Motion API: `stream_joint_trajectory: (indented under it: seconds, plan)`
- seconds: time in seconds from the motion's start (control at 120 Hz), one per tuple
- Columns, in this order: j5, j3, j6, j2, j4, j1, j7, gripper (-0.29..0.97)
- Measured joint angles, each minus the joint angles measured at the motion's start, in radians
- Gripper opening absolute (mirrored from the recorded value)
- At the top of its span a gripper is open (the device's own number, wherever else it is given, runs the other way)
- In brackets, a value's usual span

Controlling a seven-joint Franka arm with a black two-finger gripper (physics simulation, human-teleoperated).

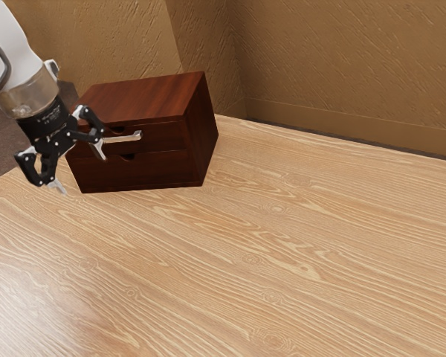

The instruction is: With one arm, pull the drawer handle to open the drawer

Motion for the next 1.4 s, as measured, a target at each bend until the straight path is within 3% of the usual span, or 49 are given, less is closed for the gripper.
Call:
stream_joint_trajectory:
  seconds: [0.558,1.158,1.4]
  plan:
    - [0.036,0.040,0.377,0.129,-0.008,0.062,-0.209,0.68]
    - [0.025,0.038,0.540,0.249,0.035,0.140,-0.282,0.68]
    - [0.008,0.038,0.573,0.298,0.067,0.129,-0.295,0.68]
